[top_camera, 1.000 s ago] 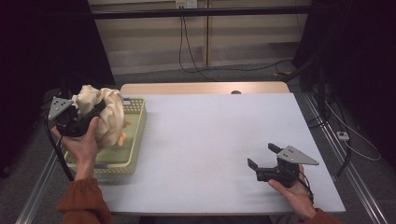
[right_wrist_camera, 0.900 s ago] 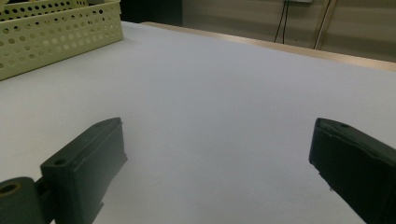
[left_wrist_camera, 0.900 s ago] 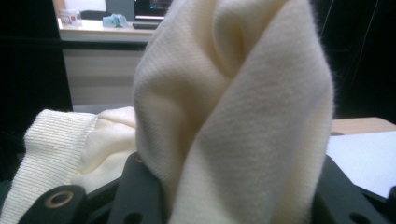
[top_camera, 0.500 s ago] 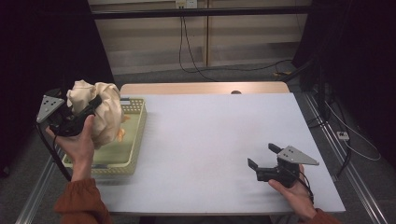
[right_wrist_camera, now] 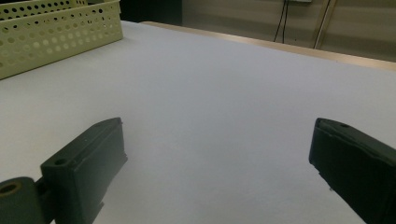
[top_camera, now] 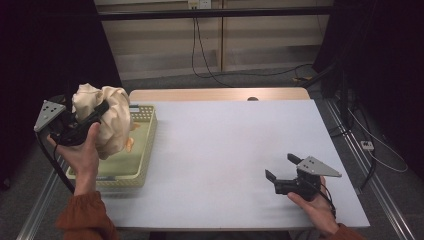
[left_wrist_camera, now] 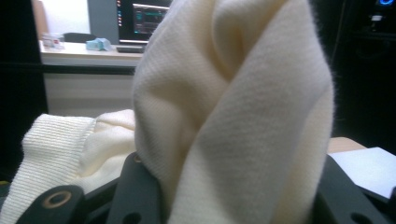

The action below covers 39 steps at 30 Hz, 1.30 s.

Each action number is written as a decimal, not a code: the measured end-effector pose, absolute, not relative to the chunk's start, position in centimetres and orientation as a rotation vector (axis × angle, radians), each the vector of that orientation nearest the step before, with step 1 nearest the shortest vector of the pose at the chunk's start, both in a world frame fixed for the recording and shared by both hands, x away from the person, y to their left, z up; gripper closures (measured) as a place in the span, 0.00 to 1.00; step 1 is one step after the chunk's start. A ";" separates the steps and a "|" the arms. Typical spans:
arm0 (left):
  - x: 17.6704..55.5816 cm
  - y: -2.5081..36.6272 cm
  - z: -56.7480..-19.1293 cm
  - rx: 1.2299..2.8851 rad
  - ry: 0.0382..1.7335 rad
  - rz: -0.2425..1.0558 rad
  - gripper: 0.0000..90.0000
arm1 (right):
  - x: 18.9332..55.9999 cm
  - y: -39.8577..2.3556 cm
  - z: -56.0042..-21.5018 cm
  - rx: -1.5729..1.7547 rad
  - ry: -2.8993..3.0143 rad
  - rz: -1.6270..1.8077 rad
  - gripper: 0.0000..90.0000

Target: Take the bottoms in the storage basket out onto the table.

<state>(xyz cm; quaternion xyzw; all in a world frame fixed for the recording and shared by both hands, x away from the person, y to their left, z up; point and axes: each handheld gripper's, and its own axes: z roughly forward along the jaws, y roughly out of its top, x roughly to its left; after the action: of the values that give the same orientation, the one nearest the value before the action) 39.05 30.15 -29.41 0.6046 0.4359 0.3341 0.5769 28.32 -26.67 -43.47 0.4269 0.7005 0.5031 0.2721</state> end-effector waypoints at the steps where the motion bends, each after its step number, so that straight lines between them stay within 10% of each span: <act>1: 39.0 30.1 -29.3 1.425 1.020 0.780 0.66 | 28.3 -26.7 -43.5 1.148 1.886 1.353 0.04; 39: 38.2 26.1 -27.4 1.516 0.888 0.715 0.66 | 28.3 -26.6 -43.5 1.141 1.893 1.358 0.04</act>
<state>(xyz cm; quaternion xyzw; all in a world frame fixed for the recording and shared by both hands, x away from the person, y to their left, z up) 38.23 26.15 -27.38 0.6493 0.3805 0.3061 0.5830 28.28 -26.64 -43.46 0.4234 0.7025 0.5039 0.2706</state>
